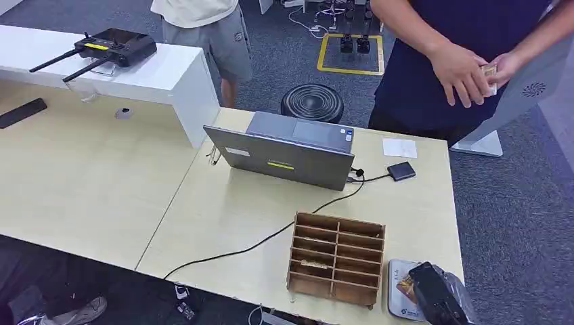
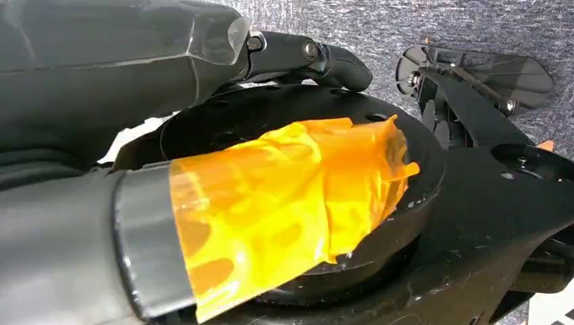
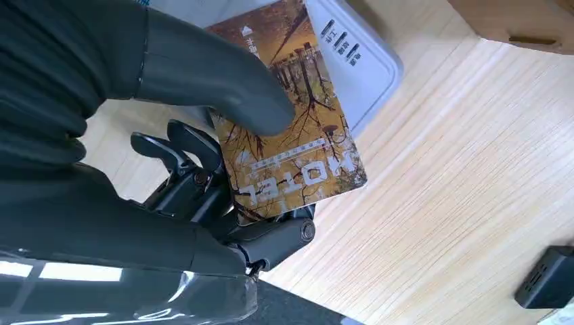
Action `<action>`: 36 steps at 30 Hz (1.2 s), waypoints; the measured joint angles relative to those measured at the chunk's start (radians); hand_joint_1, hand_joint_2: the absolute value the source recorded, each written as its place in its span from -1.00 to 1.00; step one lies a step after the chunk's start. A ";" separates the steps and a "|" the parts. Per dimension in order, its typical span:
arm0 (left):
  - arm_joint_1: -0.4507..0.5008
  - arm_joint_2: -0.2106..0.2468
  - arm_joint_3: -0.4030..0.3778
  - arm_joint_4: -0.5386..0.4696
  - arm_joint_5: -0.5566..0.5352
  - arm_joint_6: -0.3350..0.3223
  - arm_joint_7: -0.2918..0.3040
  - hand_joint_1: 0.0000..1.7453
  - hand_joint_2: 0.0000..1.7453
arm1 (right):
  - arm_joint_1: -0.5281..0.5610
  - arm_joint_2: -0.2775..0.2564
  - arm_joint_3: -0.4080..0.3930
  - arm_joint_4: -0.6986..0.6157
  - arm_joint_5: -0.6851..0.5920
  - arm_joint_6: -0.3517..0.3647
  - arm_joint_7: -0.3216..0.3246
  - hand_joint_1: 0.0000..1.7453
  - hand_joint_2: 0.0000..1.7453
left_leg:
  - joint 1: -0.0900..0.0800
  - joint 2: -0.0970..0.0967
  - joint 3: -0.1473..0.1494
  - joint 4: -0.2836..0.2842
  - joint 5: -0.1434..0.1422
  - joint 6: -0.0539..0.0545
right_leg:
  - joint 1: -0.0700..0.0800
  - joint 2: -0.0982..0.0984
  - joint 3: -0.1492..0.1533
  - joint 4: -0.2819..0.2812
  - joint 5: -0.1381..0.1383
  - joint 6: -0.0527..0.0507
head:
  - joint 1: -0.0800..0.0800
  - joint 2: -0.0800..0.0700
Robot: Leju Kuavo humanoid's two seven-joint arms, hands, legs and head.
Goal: Pass the card to the sensor for recognition and then transmit it.
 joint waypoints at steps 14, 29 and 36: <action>0.000 0.000 0.000 0.000 0.000 -0.001 0.000 -1.00 -1.00 | 0.000 0.000 0.000 0.000 0.005 0.000 0.001 1.00 1.00 | 0.000 0.000 0.000 0.000 0.000 0.000 | 0.000 0.000 0.000 0.000 0.000 0.000 | 0.000 0.000; 0.000 0.000 0.000 0.000 0.000 -0.001 0.000 -1.00 -1.00 | 0.000 0.000 0.000 -0.002 0.014 -0.003 0.001 1.00 1.00 | 0.000 0.000 0.000 0.000 0.000 0.000 | 0.000 0.000 0.000 0.000 0.000 0.000 | 0.000 0.000; 0.000 0.000 0.000 0.000 0.000 -0.001 -0.003 -1.00 -1.00 | 0.001 0.000 -0.008 -0.026 0.010 -0.003 -0.010 1.00 1.00 | 0.000 0.000 0.000 0.000 0.000 0.000 | 0.000 0.000 0.000 0.000 0.000 0.000 | 0.000 0.000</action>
